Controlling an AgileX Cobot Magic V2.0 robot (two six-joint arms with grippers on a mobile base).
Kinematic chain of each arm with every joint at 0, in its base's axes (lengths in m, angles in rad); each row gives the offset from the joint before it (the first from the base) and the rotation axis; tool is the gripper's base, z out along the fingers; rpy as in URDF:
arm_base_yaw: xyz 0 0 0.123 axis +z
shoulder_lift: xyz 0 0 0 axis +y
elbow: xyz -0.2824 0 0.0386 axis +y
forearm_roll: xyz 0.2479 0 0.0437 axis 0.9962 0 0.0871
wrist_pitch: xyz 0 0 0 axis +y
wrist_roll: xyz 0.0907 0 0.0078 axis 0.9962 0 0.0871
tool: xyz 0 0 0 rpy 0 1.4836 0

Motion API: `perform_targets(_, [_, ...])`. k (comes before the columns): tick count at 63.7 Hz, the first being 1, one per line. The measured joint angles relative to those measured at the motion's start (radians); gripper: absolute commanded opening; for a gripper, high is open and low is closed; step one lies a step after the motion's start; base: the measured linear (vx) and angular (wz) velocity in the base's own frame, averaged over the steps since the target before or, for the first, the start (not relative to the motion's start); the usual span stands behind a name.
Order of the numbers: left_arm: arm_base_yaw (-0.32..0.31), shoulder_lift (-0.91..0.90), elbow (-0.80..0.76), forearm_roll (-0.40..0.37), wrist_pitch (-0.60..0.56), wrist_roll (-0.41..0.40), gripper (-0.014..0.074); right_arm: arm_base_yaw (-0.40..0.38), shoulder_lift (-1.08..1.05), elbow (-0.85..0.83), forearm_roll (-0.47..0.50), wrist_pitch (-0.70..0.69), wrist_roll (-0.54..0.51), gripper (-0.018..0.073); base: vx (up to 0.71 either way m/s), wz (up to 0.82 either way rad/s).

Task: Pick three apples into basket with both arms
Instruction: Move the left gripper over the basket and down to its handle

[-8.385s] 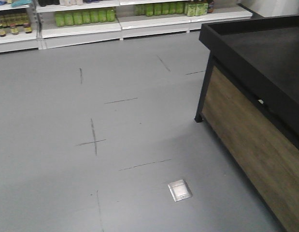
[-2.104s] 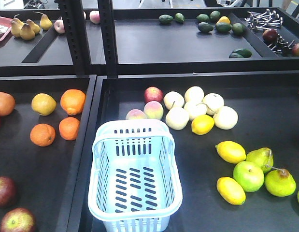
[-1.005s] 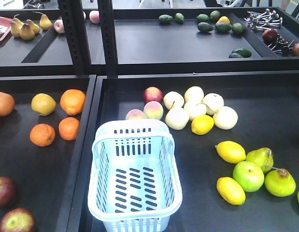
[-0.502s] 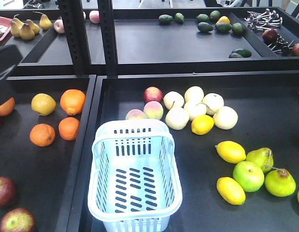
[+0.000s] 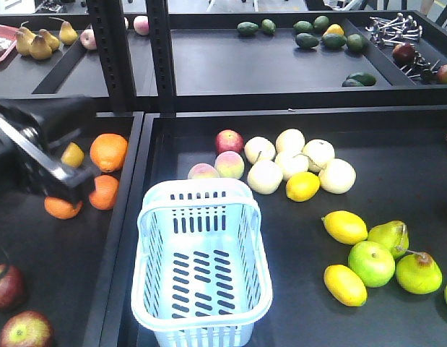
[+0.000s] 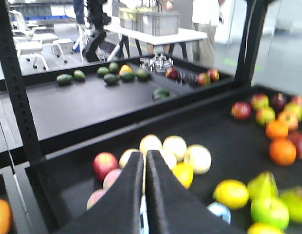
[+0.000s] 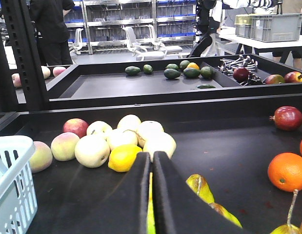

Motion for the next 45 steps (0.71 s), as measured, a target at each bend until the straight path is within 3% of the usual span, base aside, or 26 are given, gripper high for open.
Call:
perform_targets(10, [-0.060, 0.007, 0.000, -0.066, 0.112, 0.166, -0.0008, 0.000, 0.000, 0.000, 0.000, 0.000, 0.000, -0.0003, 0.00, 0.00])
perform_targets(16, [-0.066, 0.009, -0.016, -0.160, 0.154, 0.282, -0.0008, 0.000, 0.000, 0.000, 0.000, 0.000, 0.000, -0.0003, 0.00, 0.00])
perform_targets(28, [-0.069, 0.053, -0.184, -0.376, 0.346, 0.606, -0.0008, 0.000, 0.000, 0.000, 0.000, 0.000, 0.000, -0.0003, 0.00, 0.00])
perform_targets(33, [-0.069, 0.087, -0.270, -0.432, 0.438, 0.729, -0.0008, 0.000, 0.000, 0.000, 0.000, 0.000, 0.000, -0.0003, 0.00, 0.00])
perform_targets(38, [-0.069, 0.125, -0.351, -0.460, 0.496, 0.797, -0.0008, 0.000, 0.000, 0.000, 0.000, 0.000, 0.000, -0.0003, 0.00, 0.00])
perform_targets(45, [-0.069, 0.169, -0.430, -0.461, 0.524, 0.830, -0.0008, 0.000, 0.000, 0.000, 0.000, 0.000, 0.000, -0.0003, 0.00, 0.00])
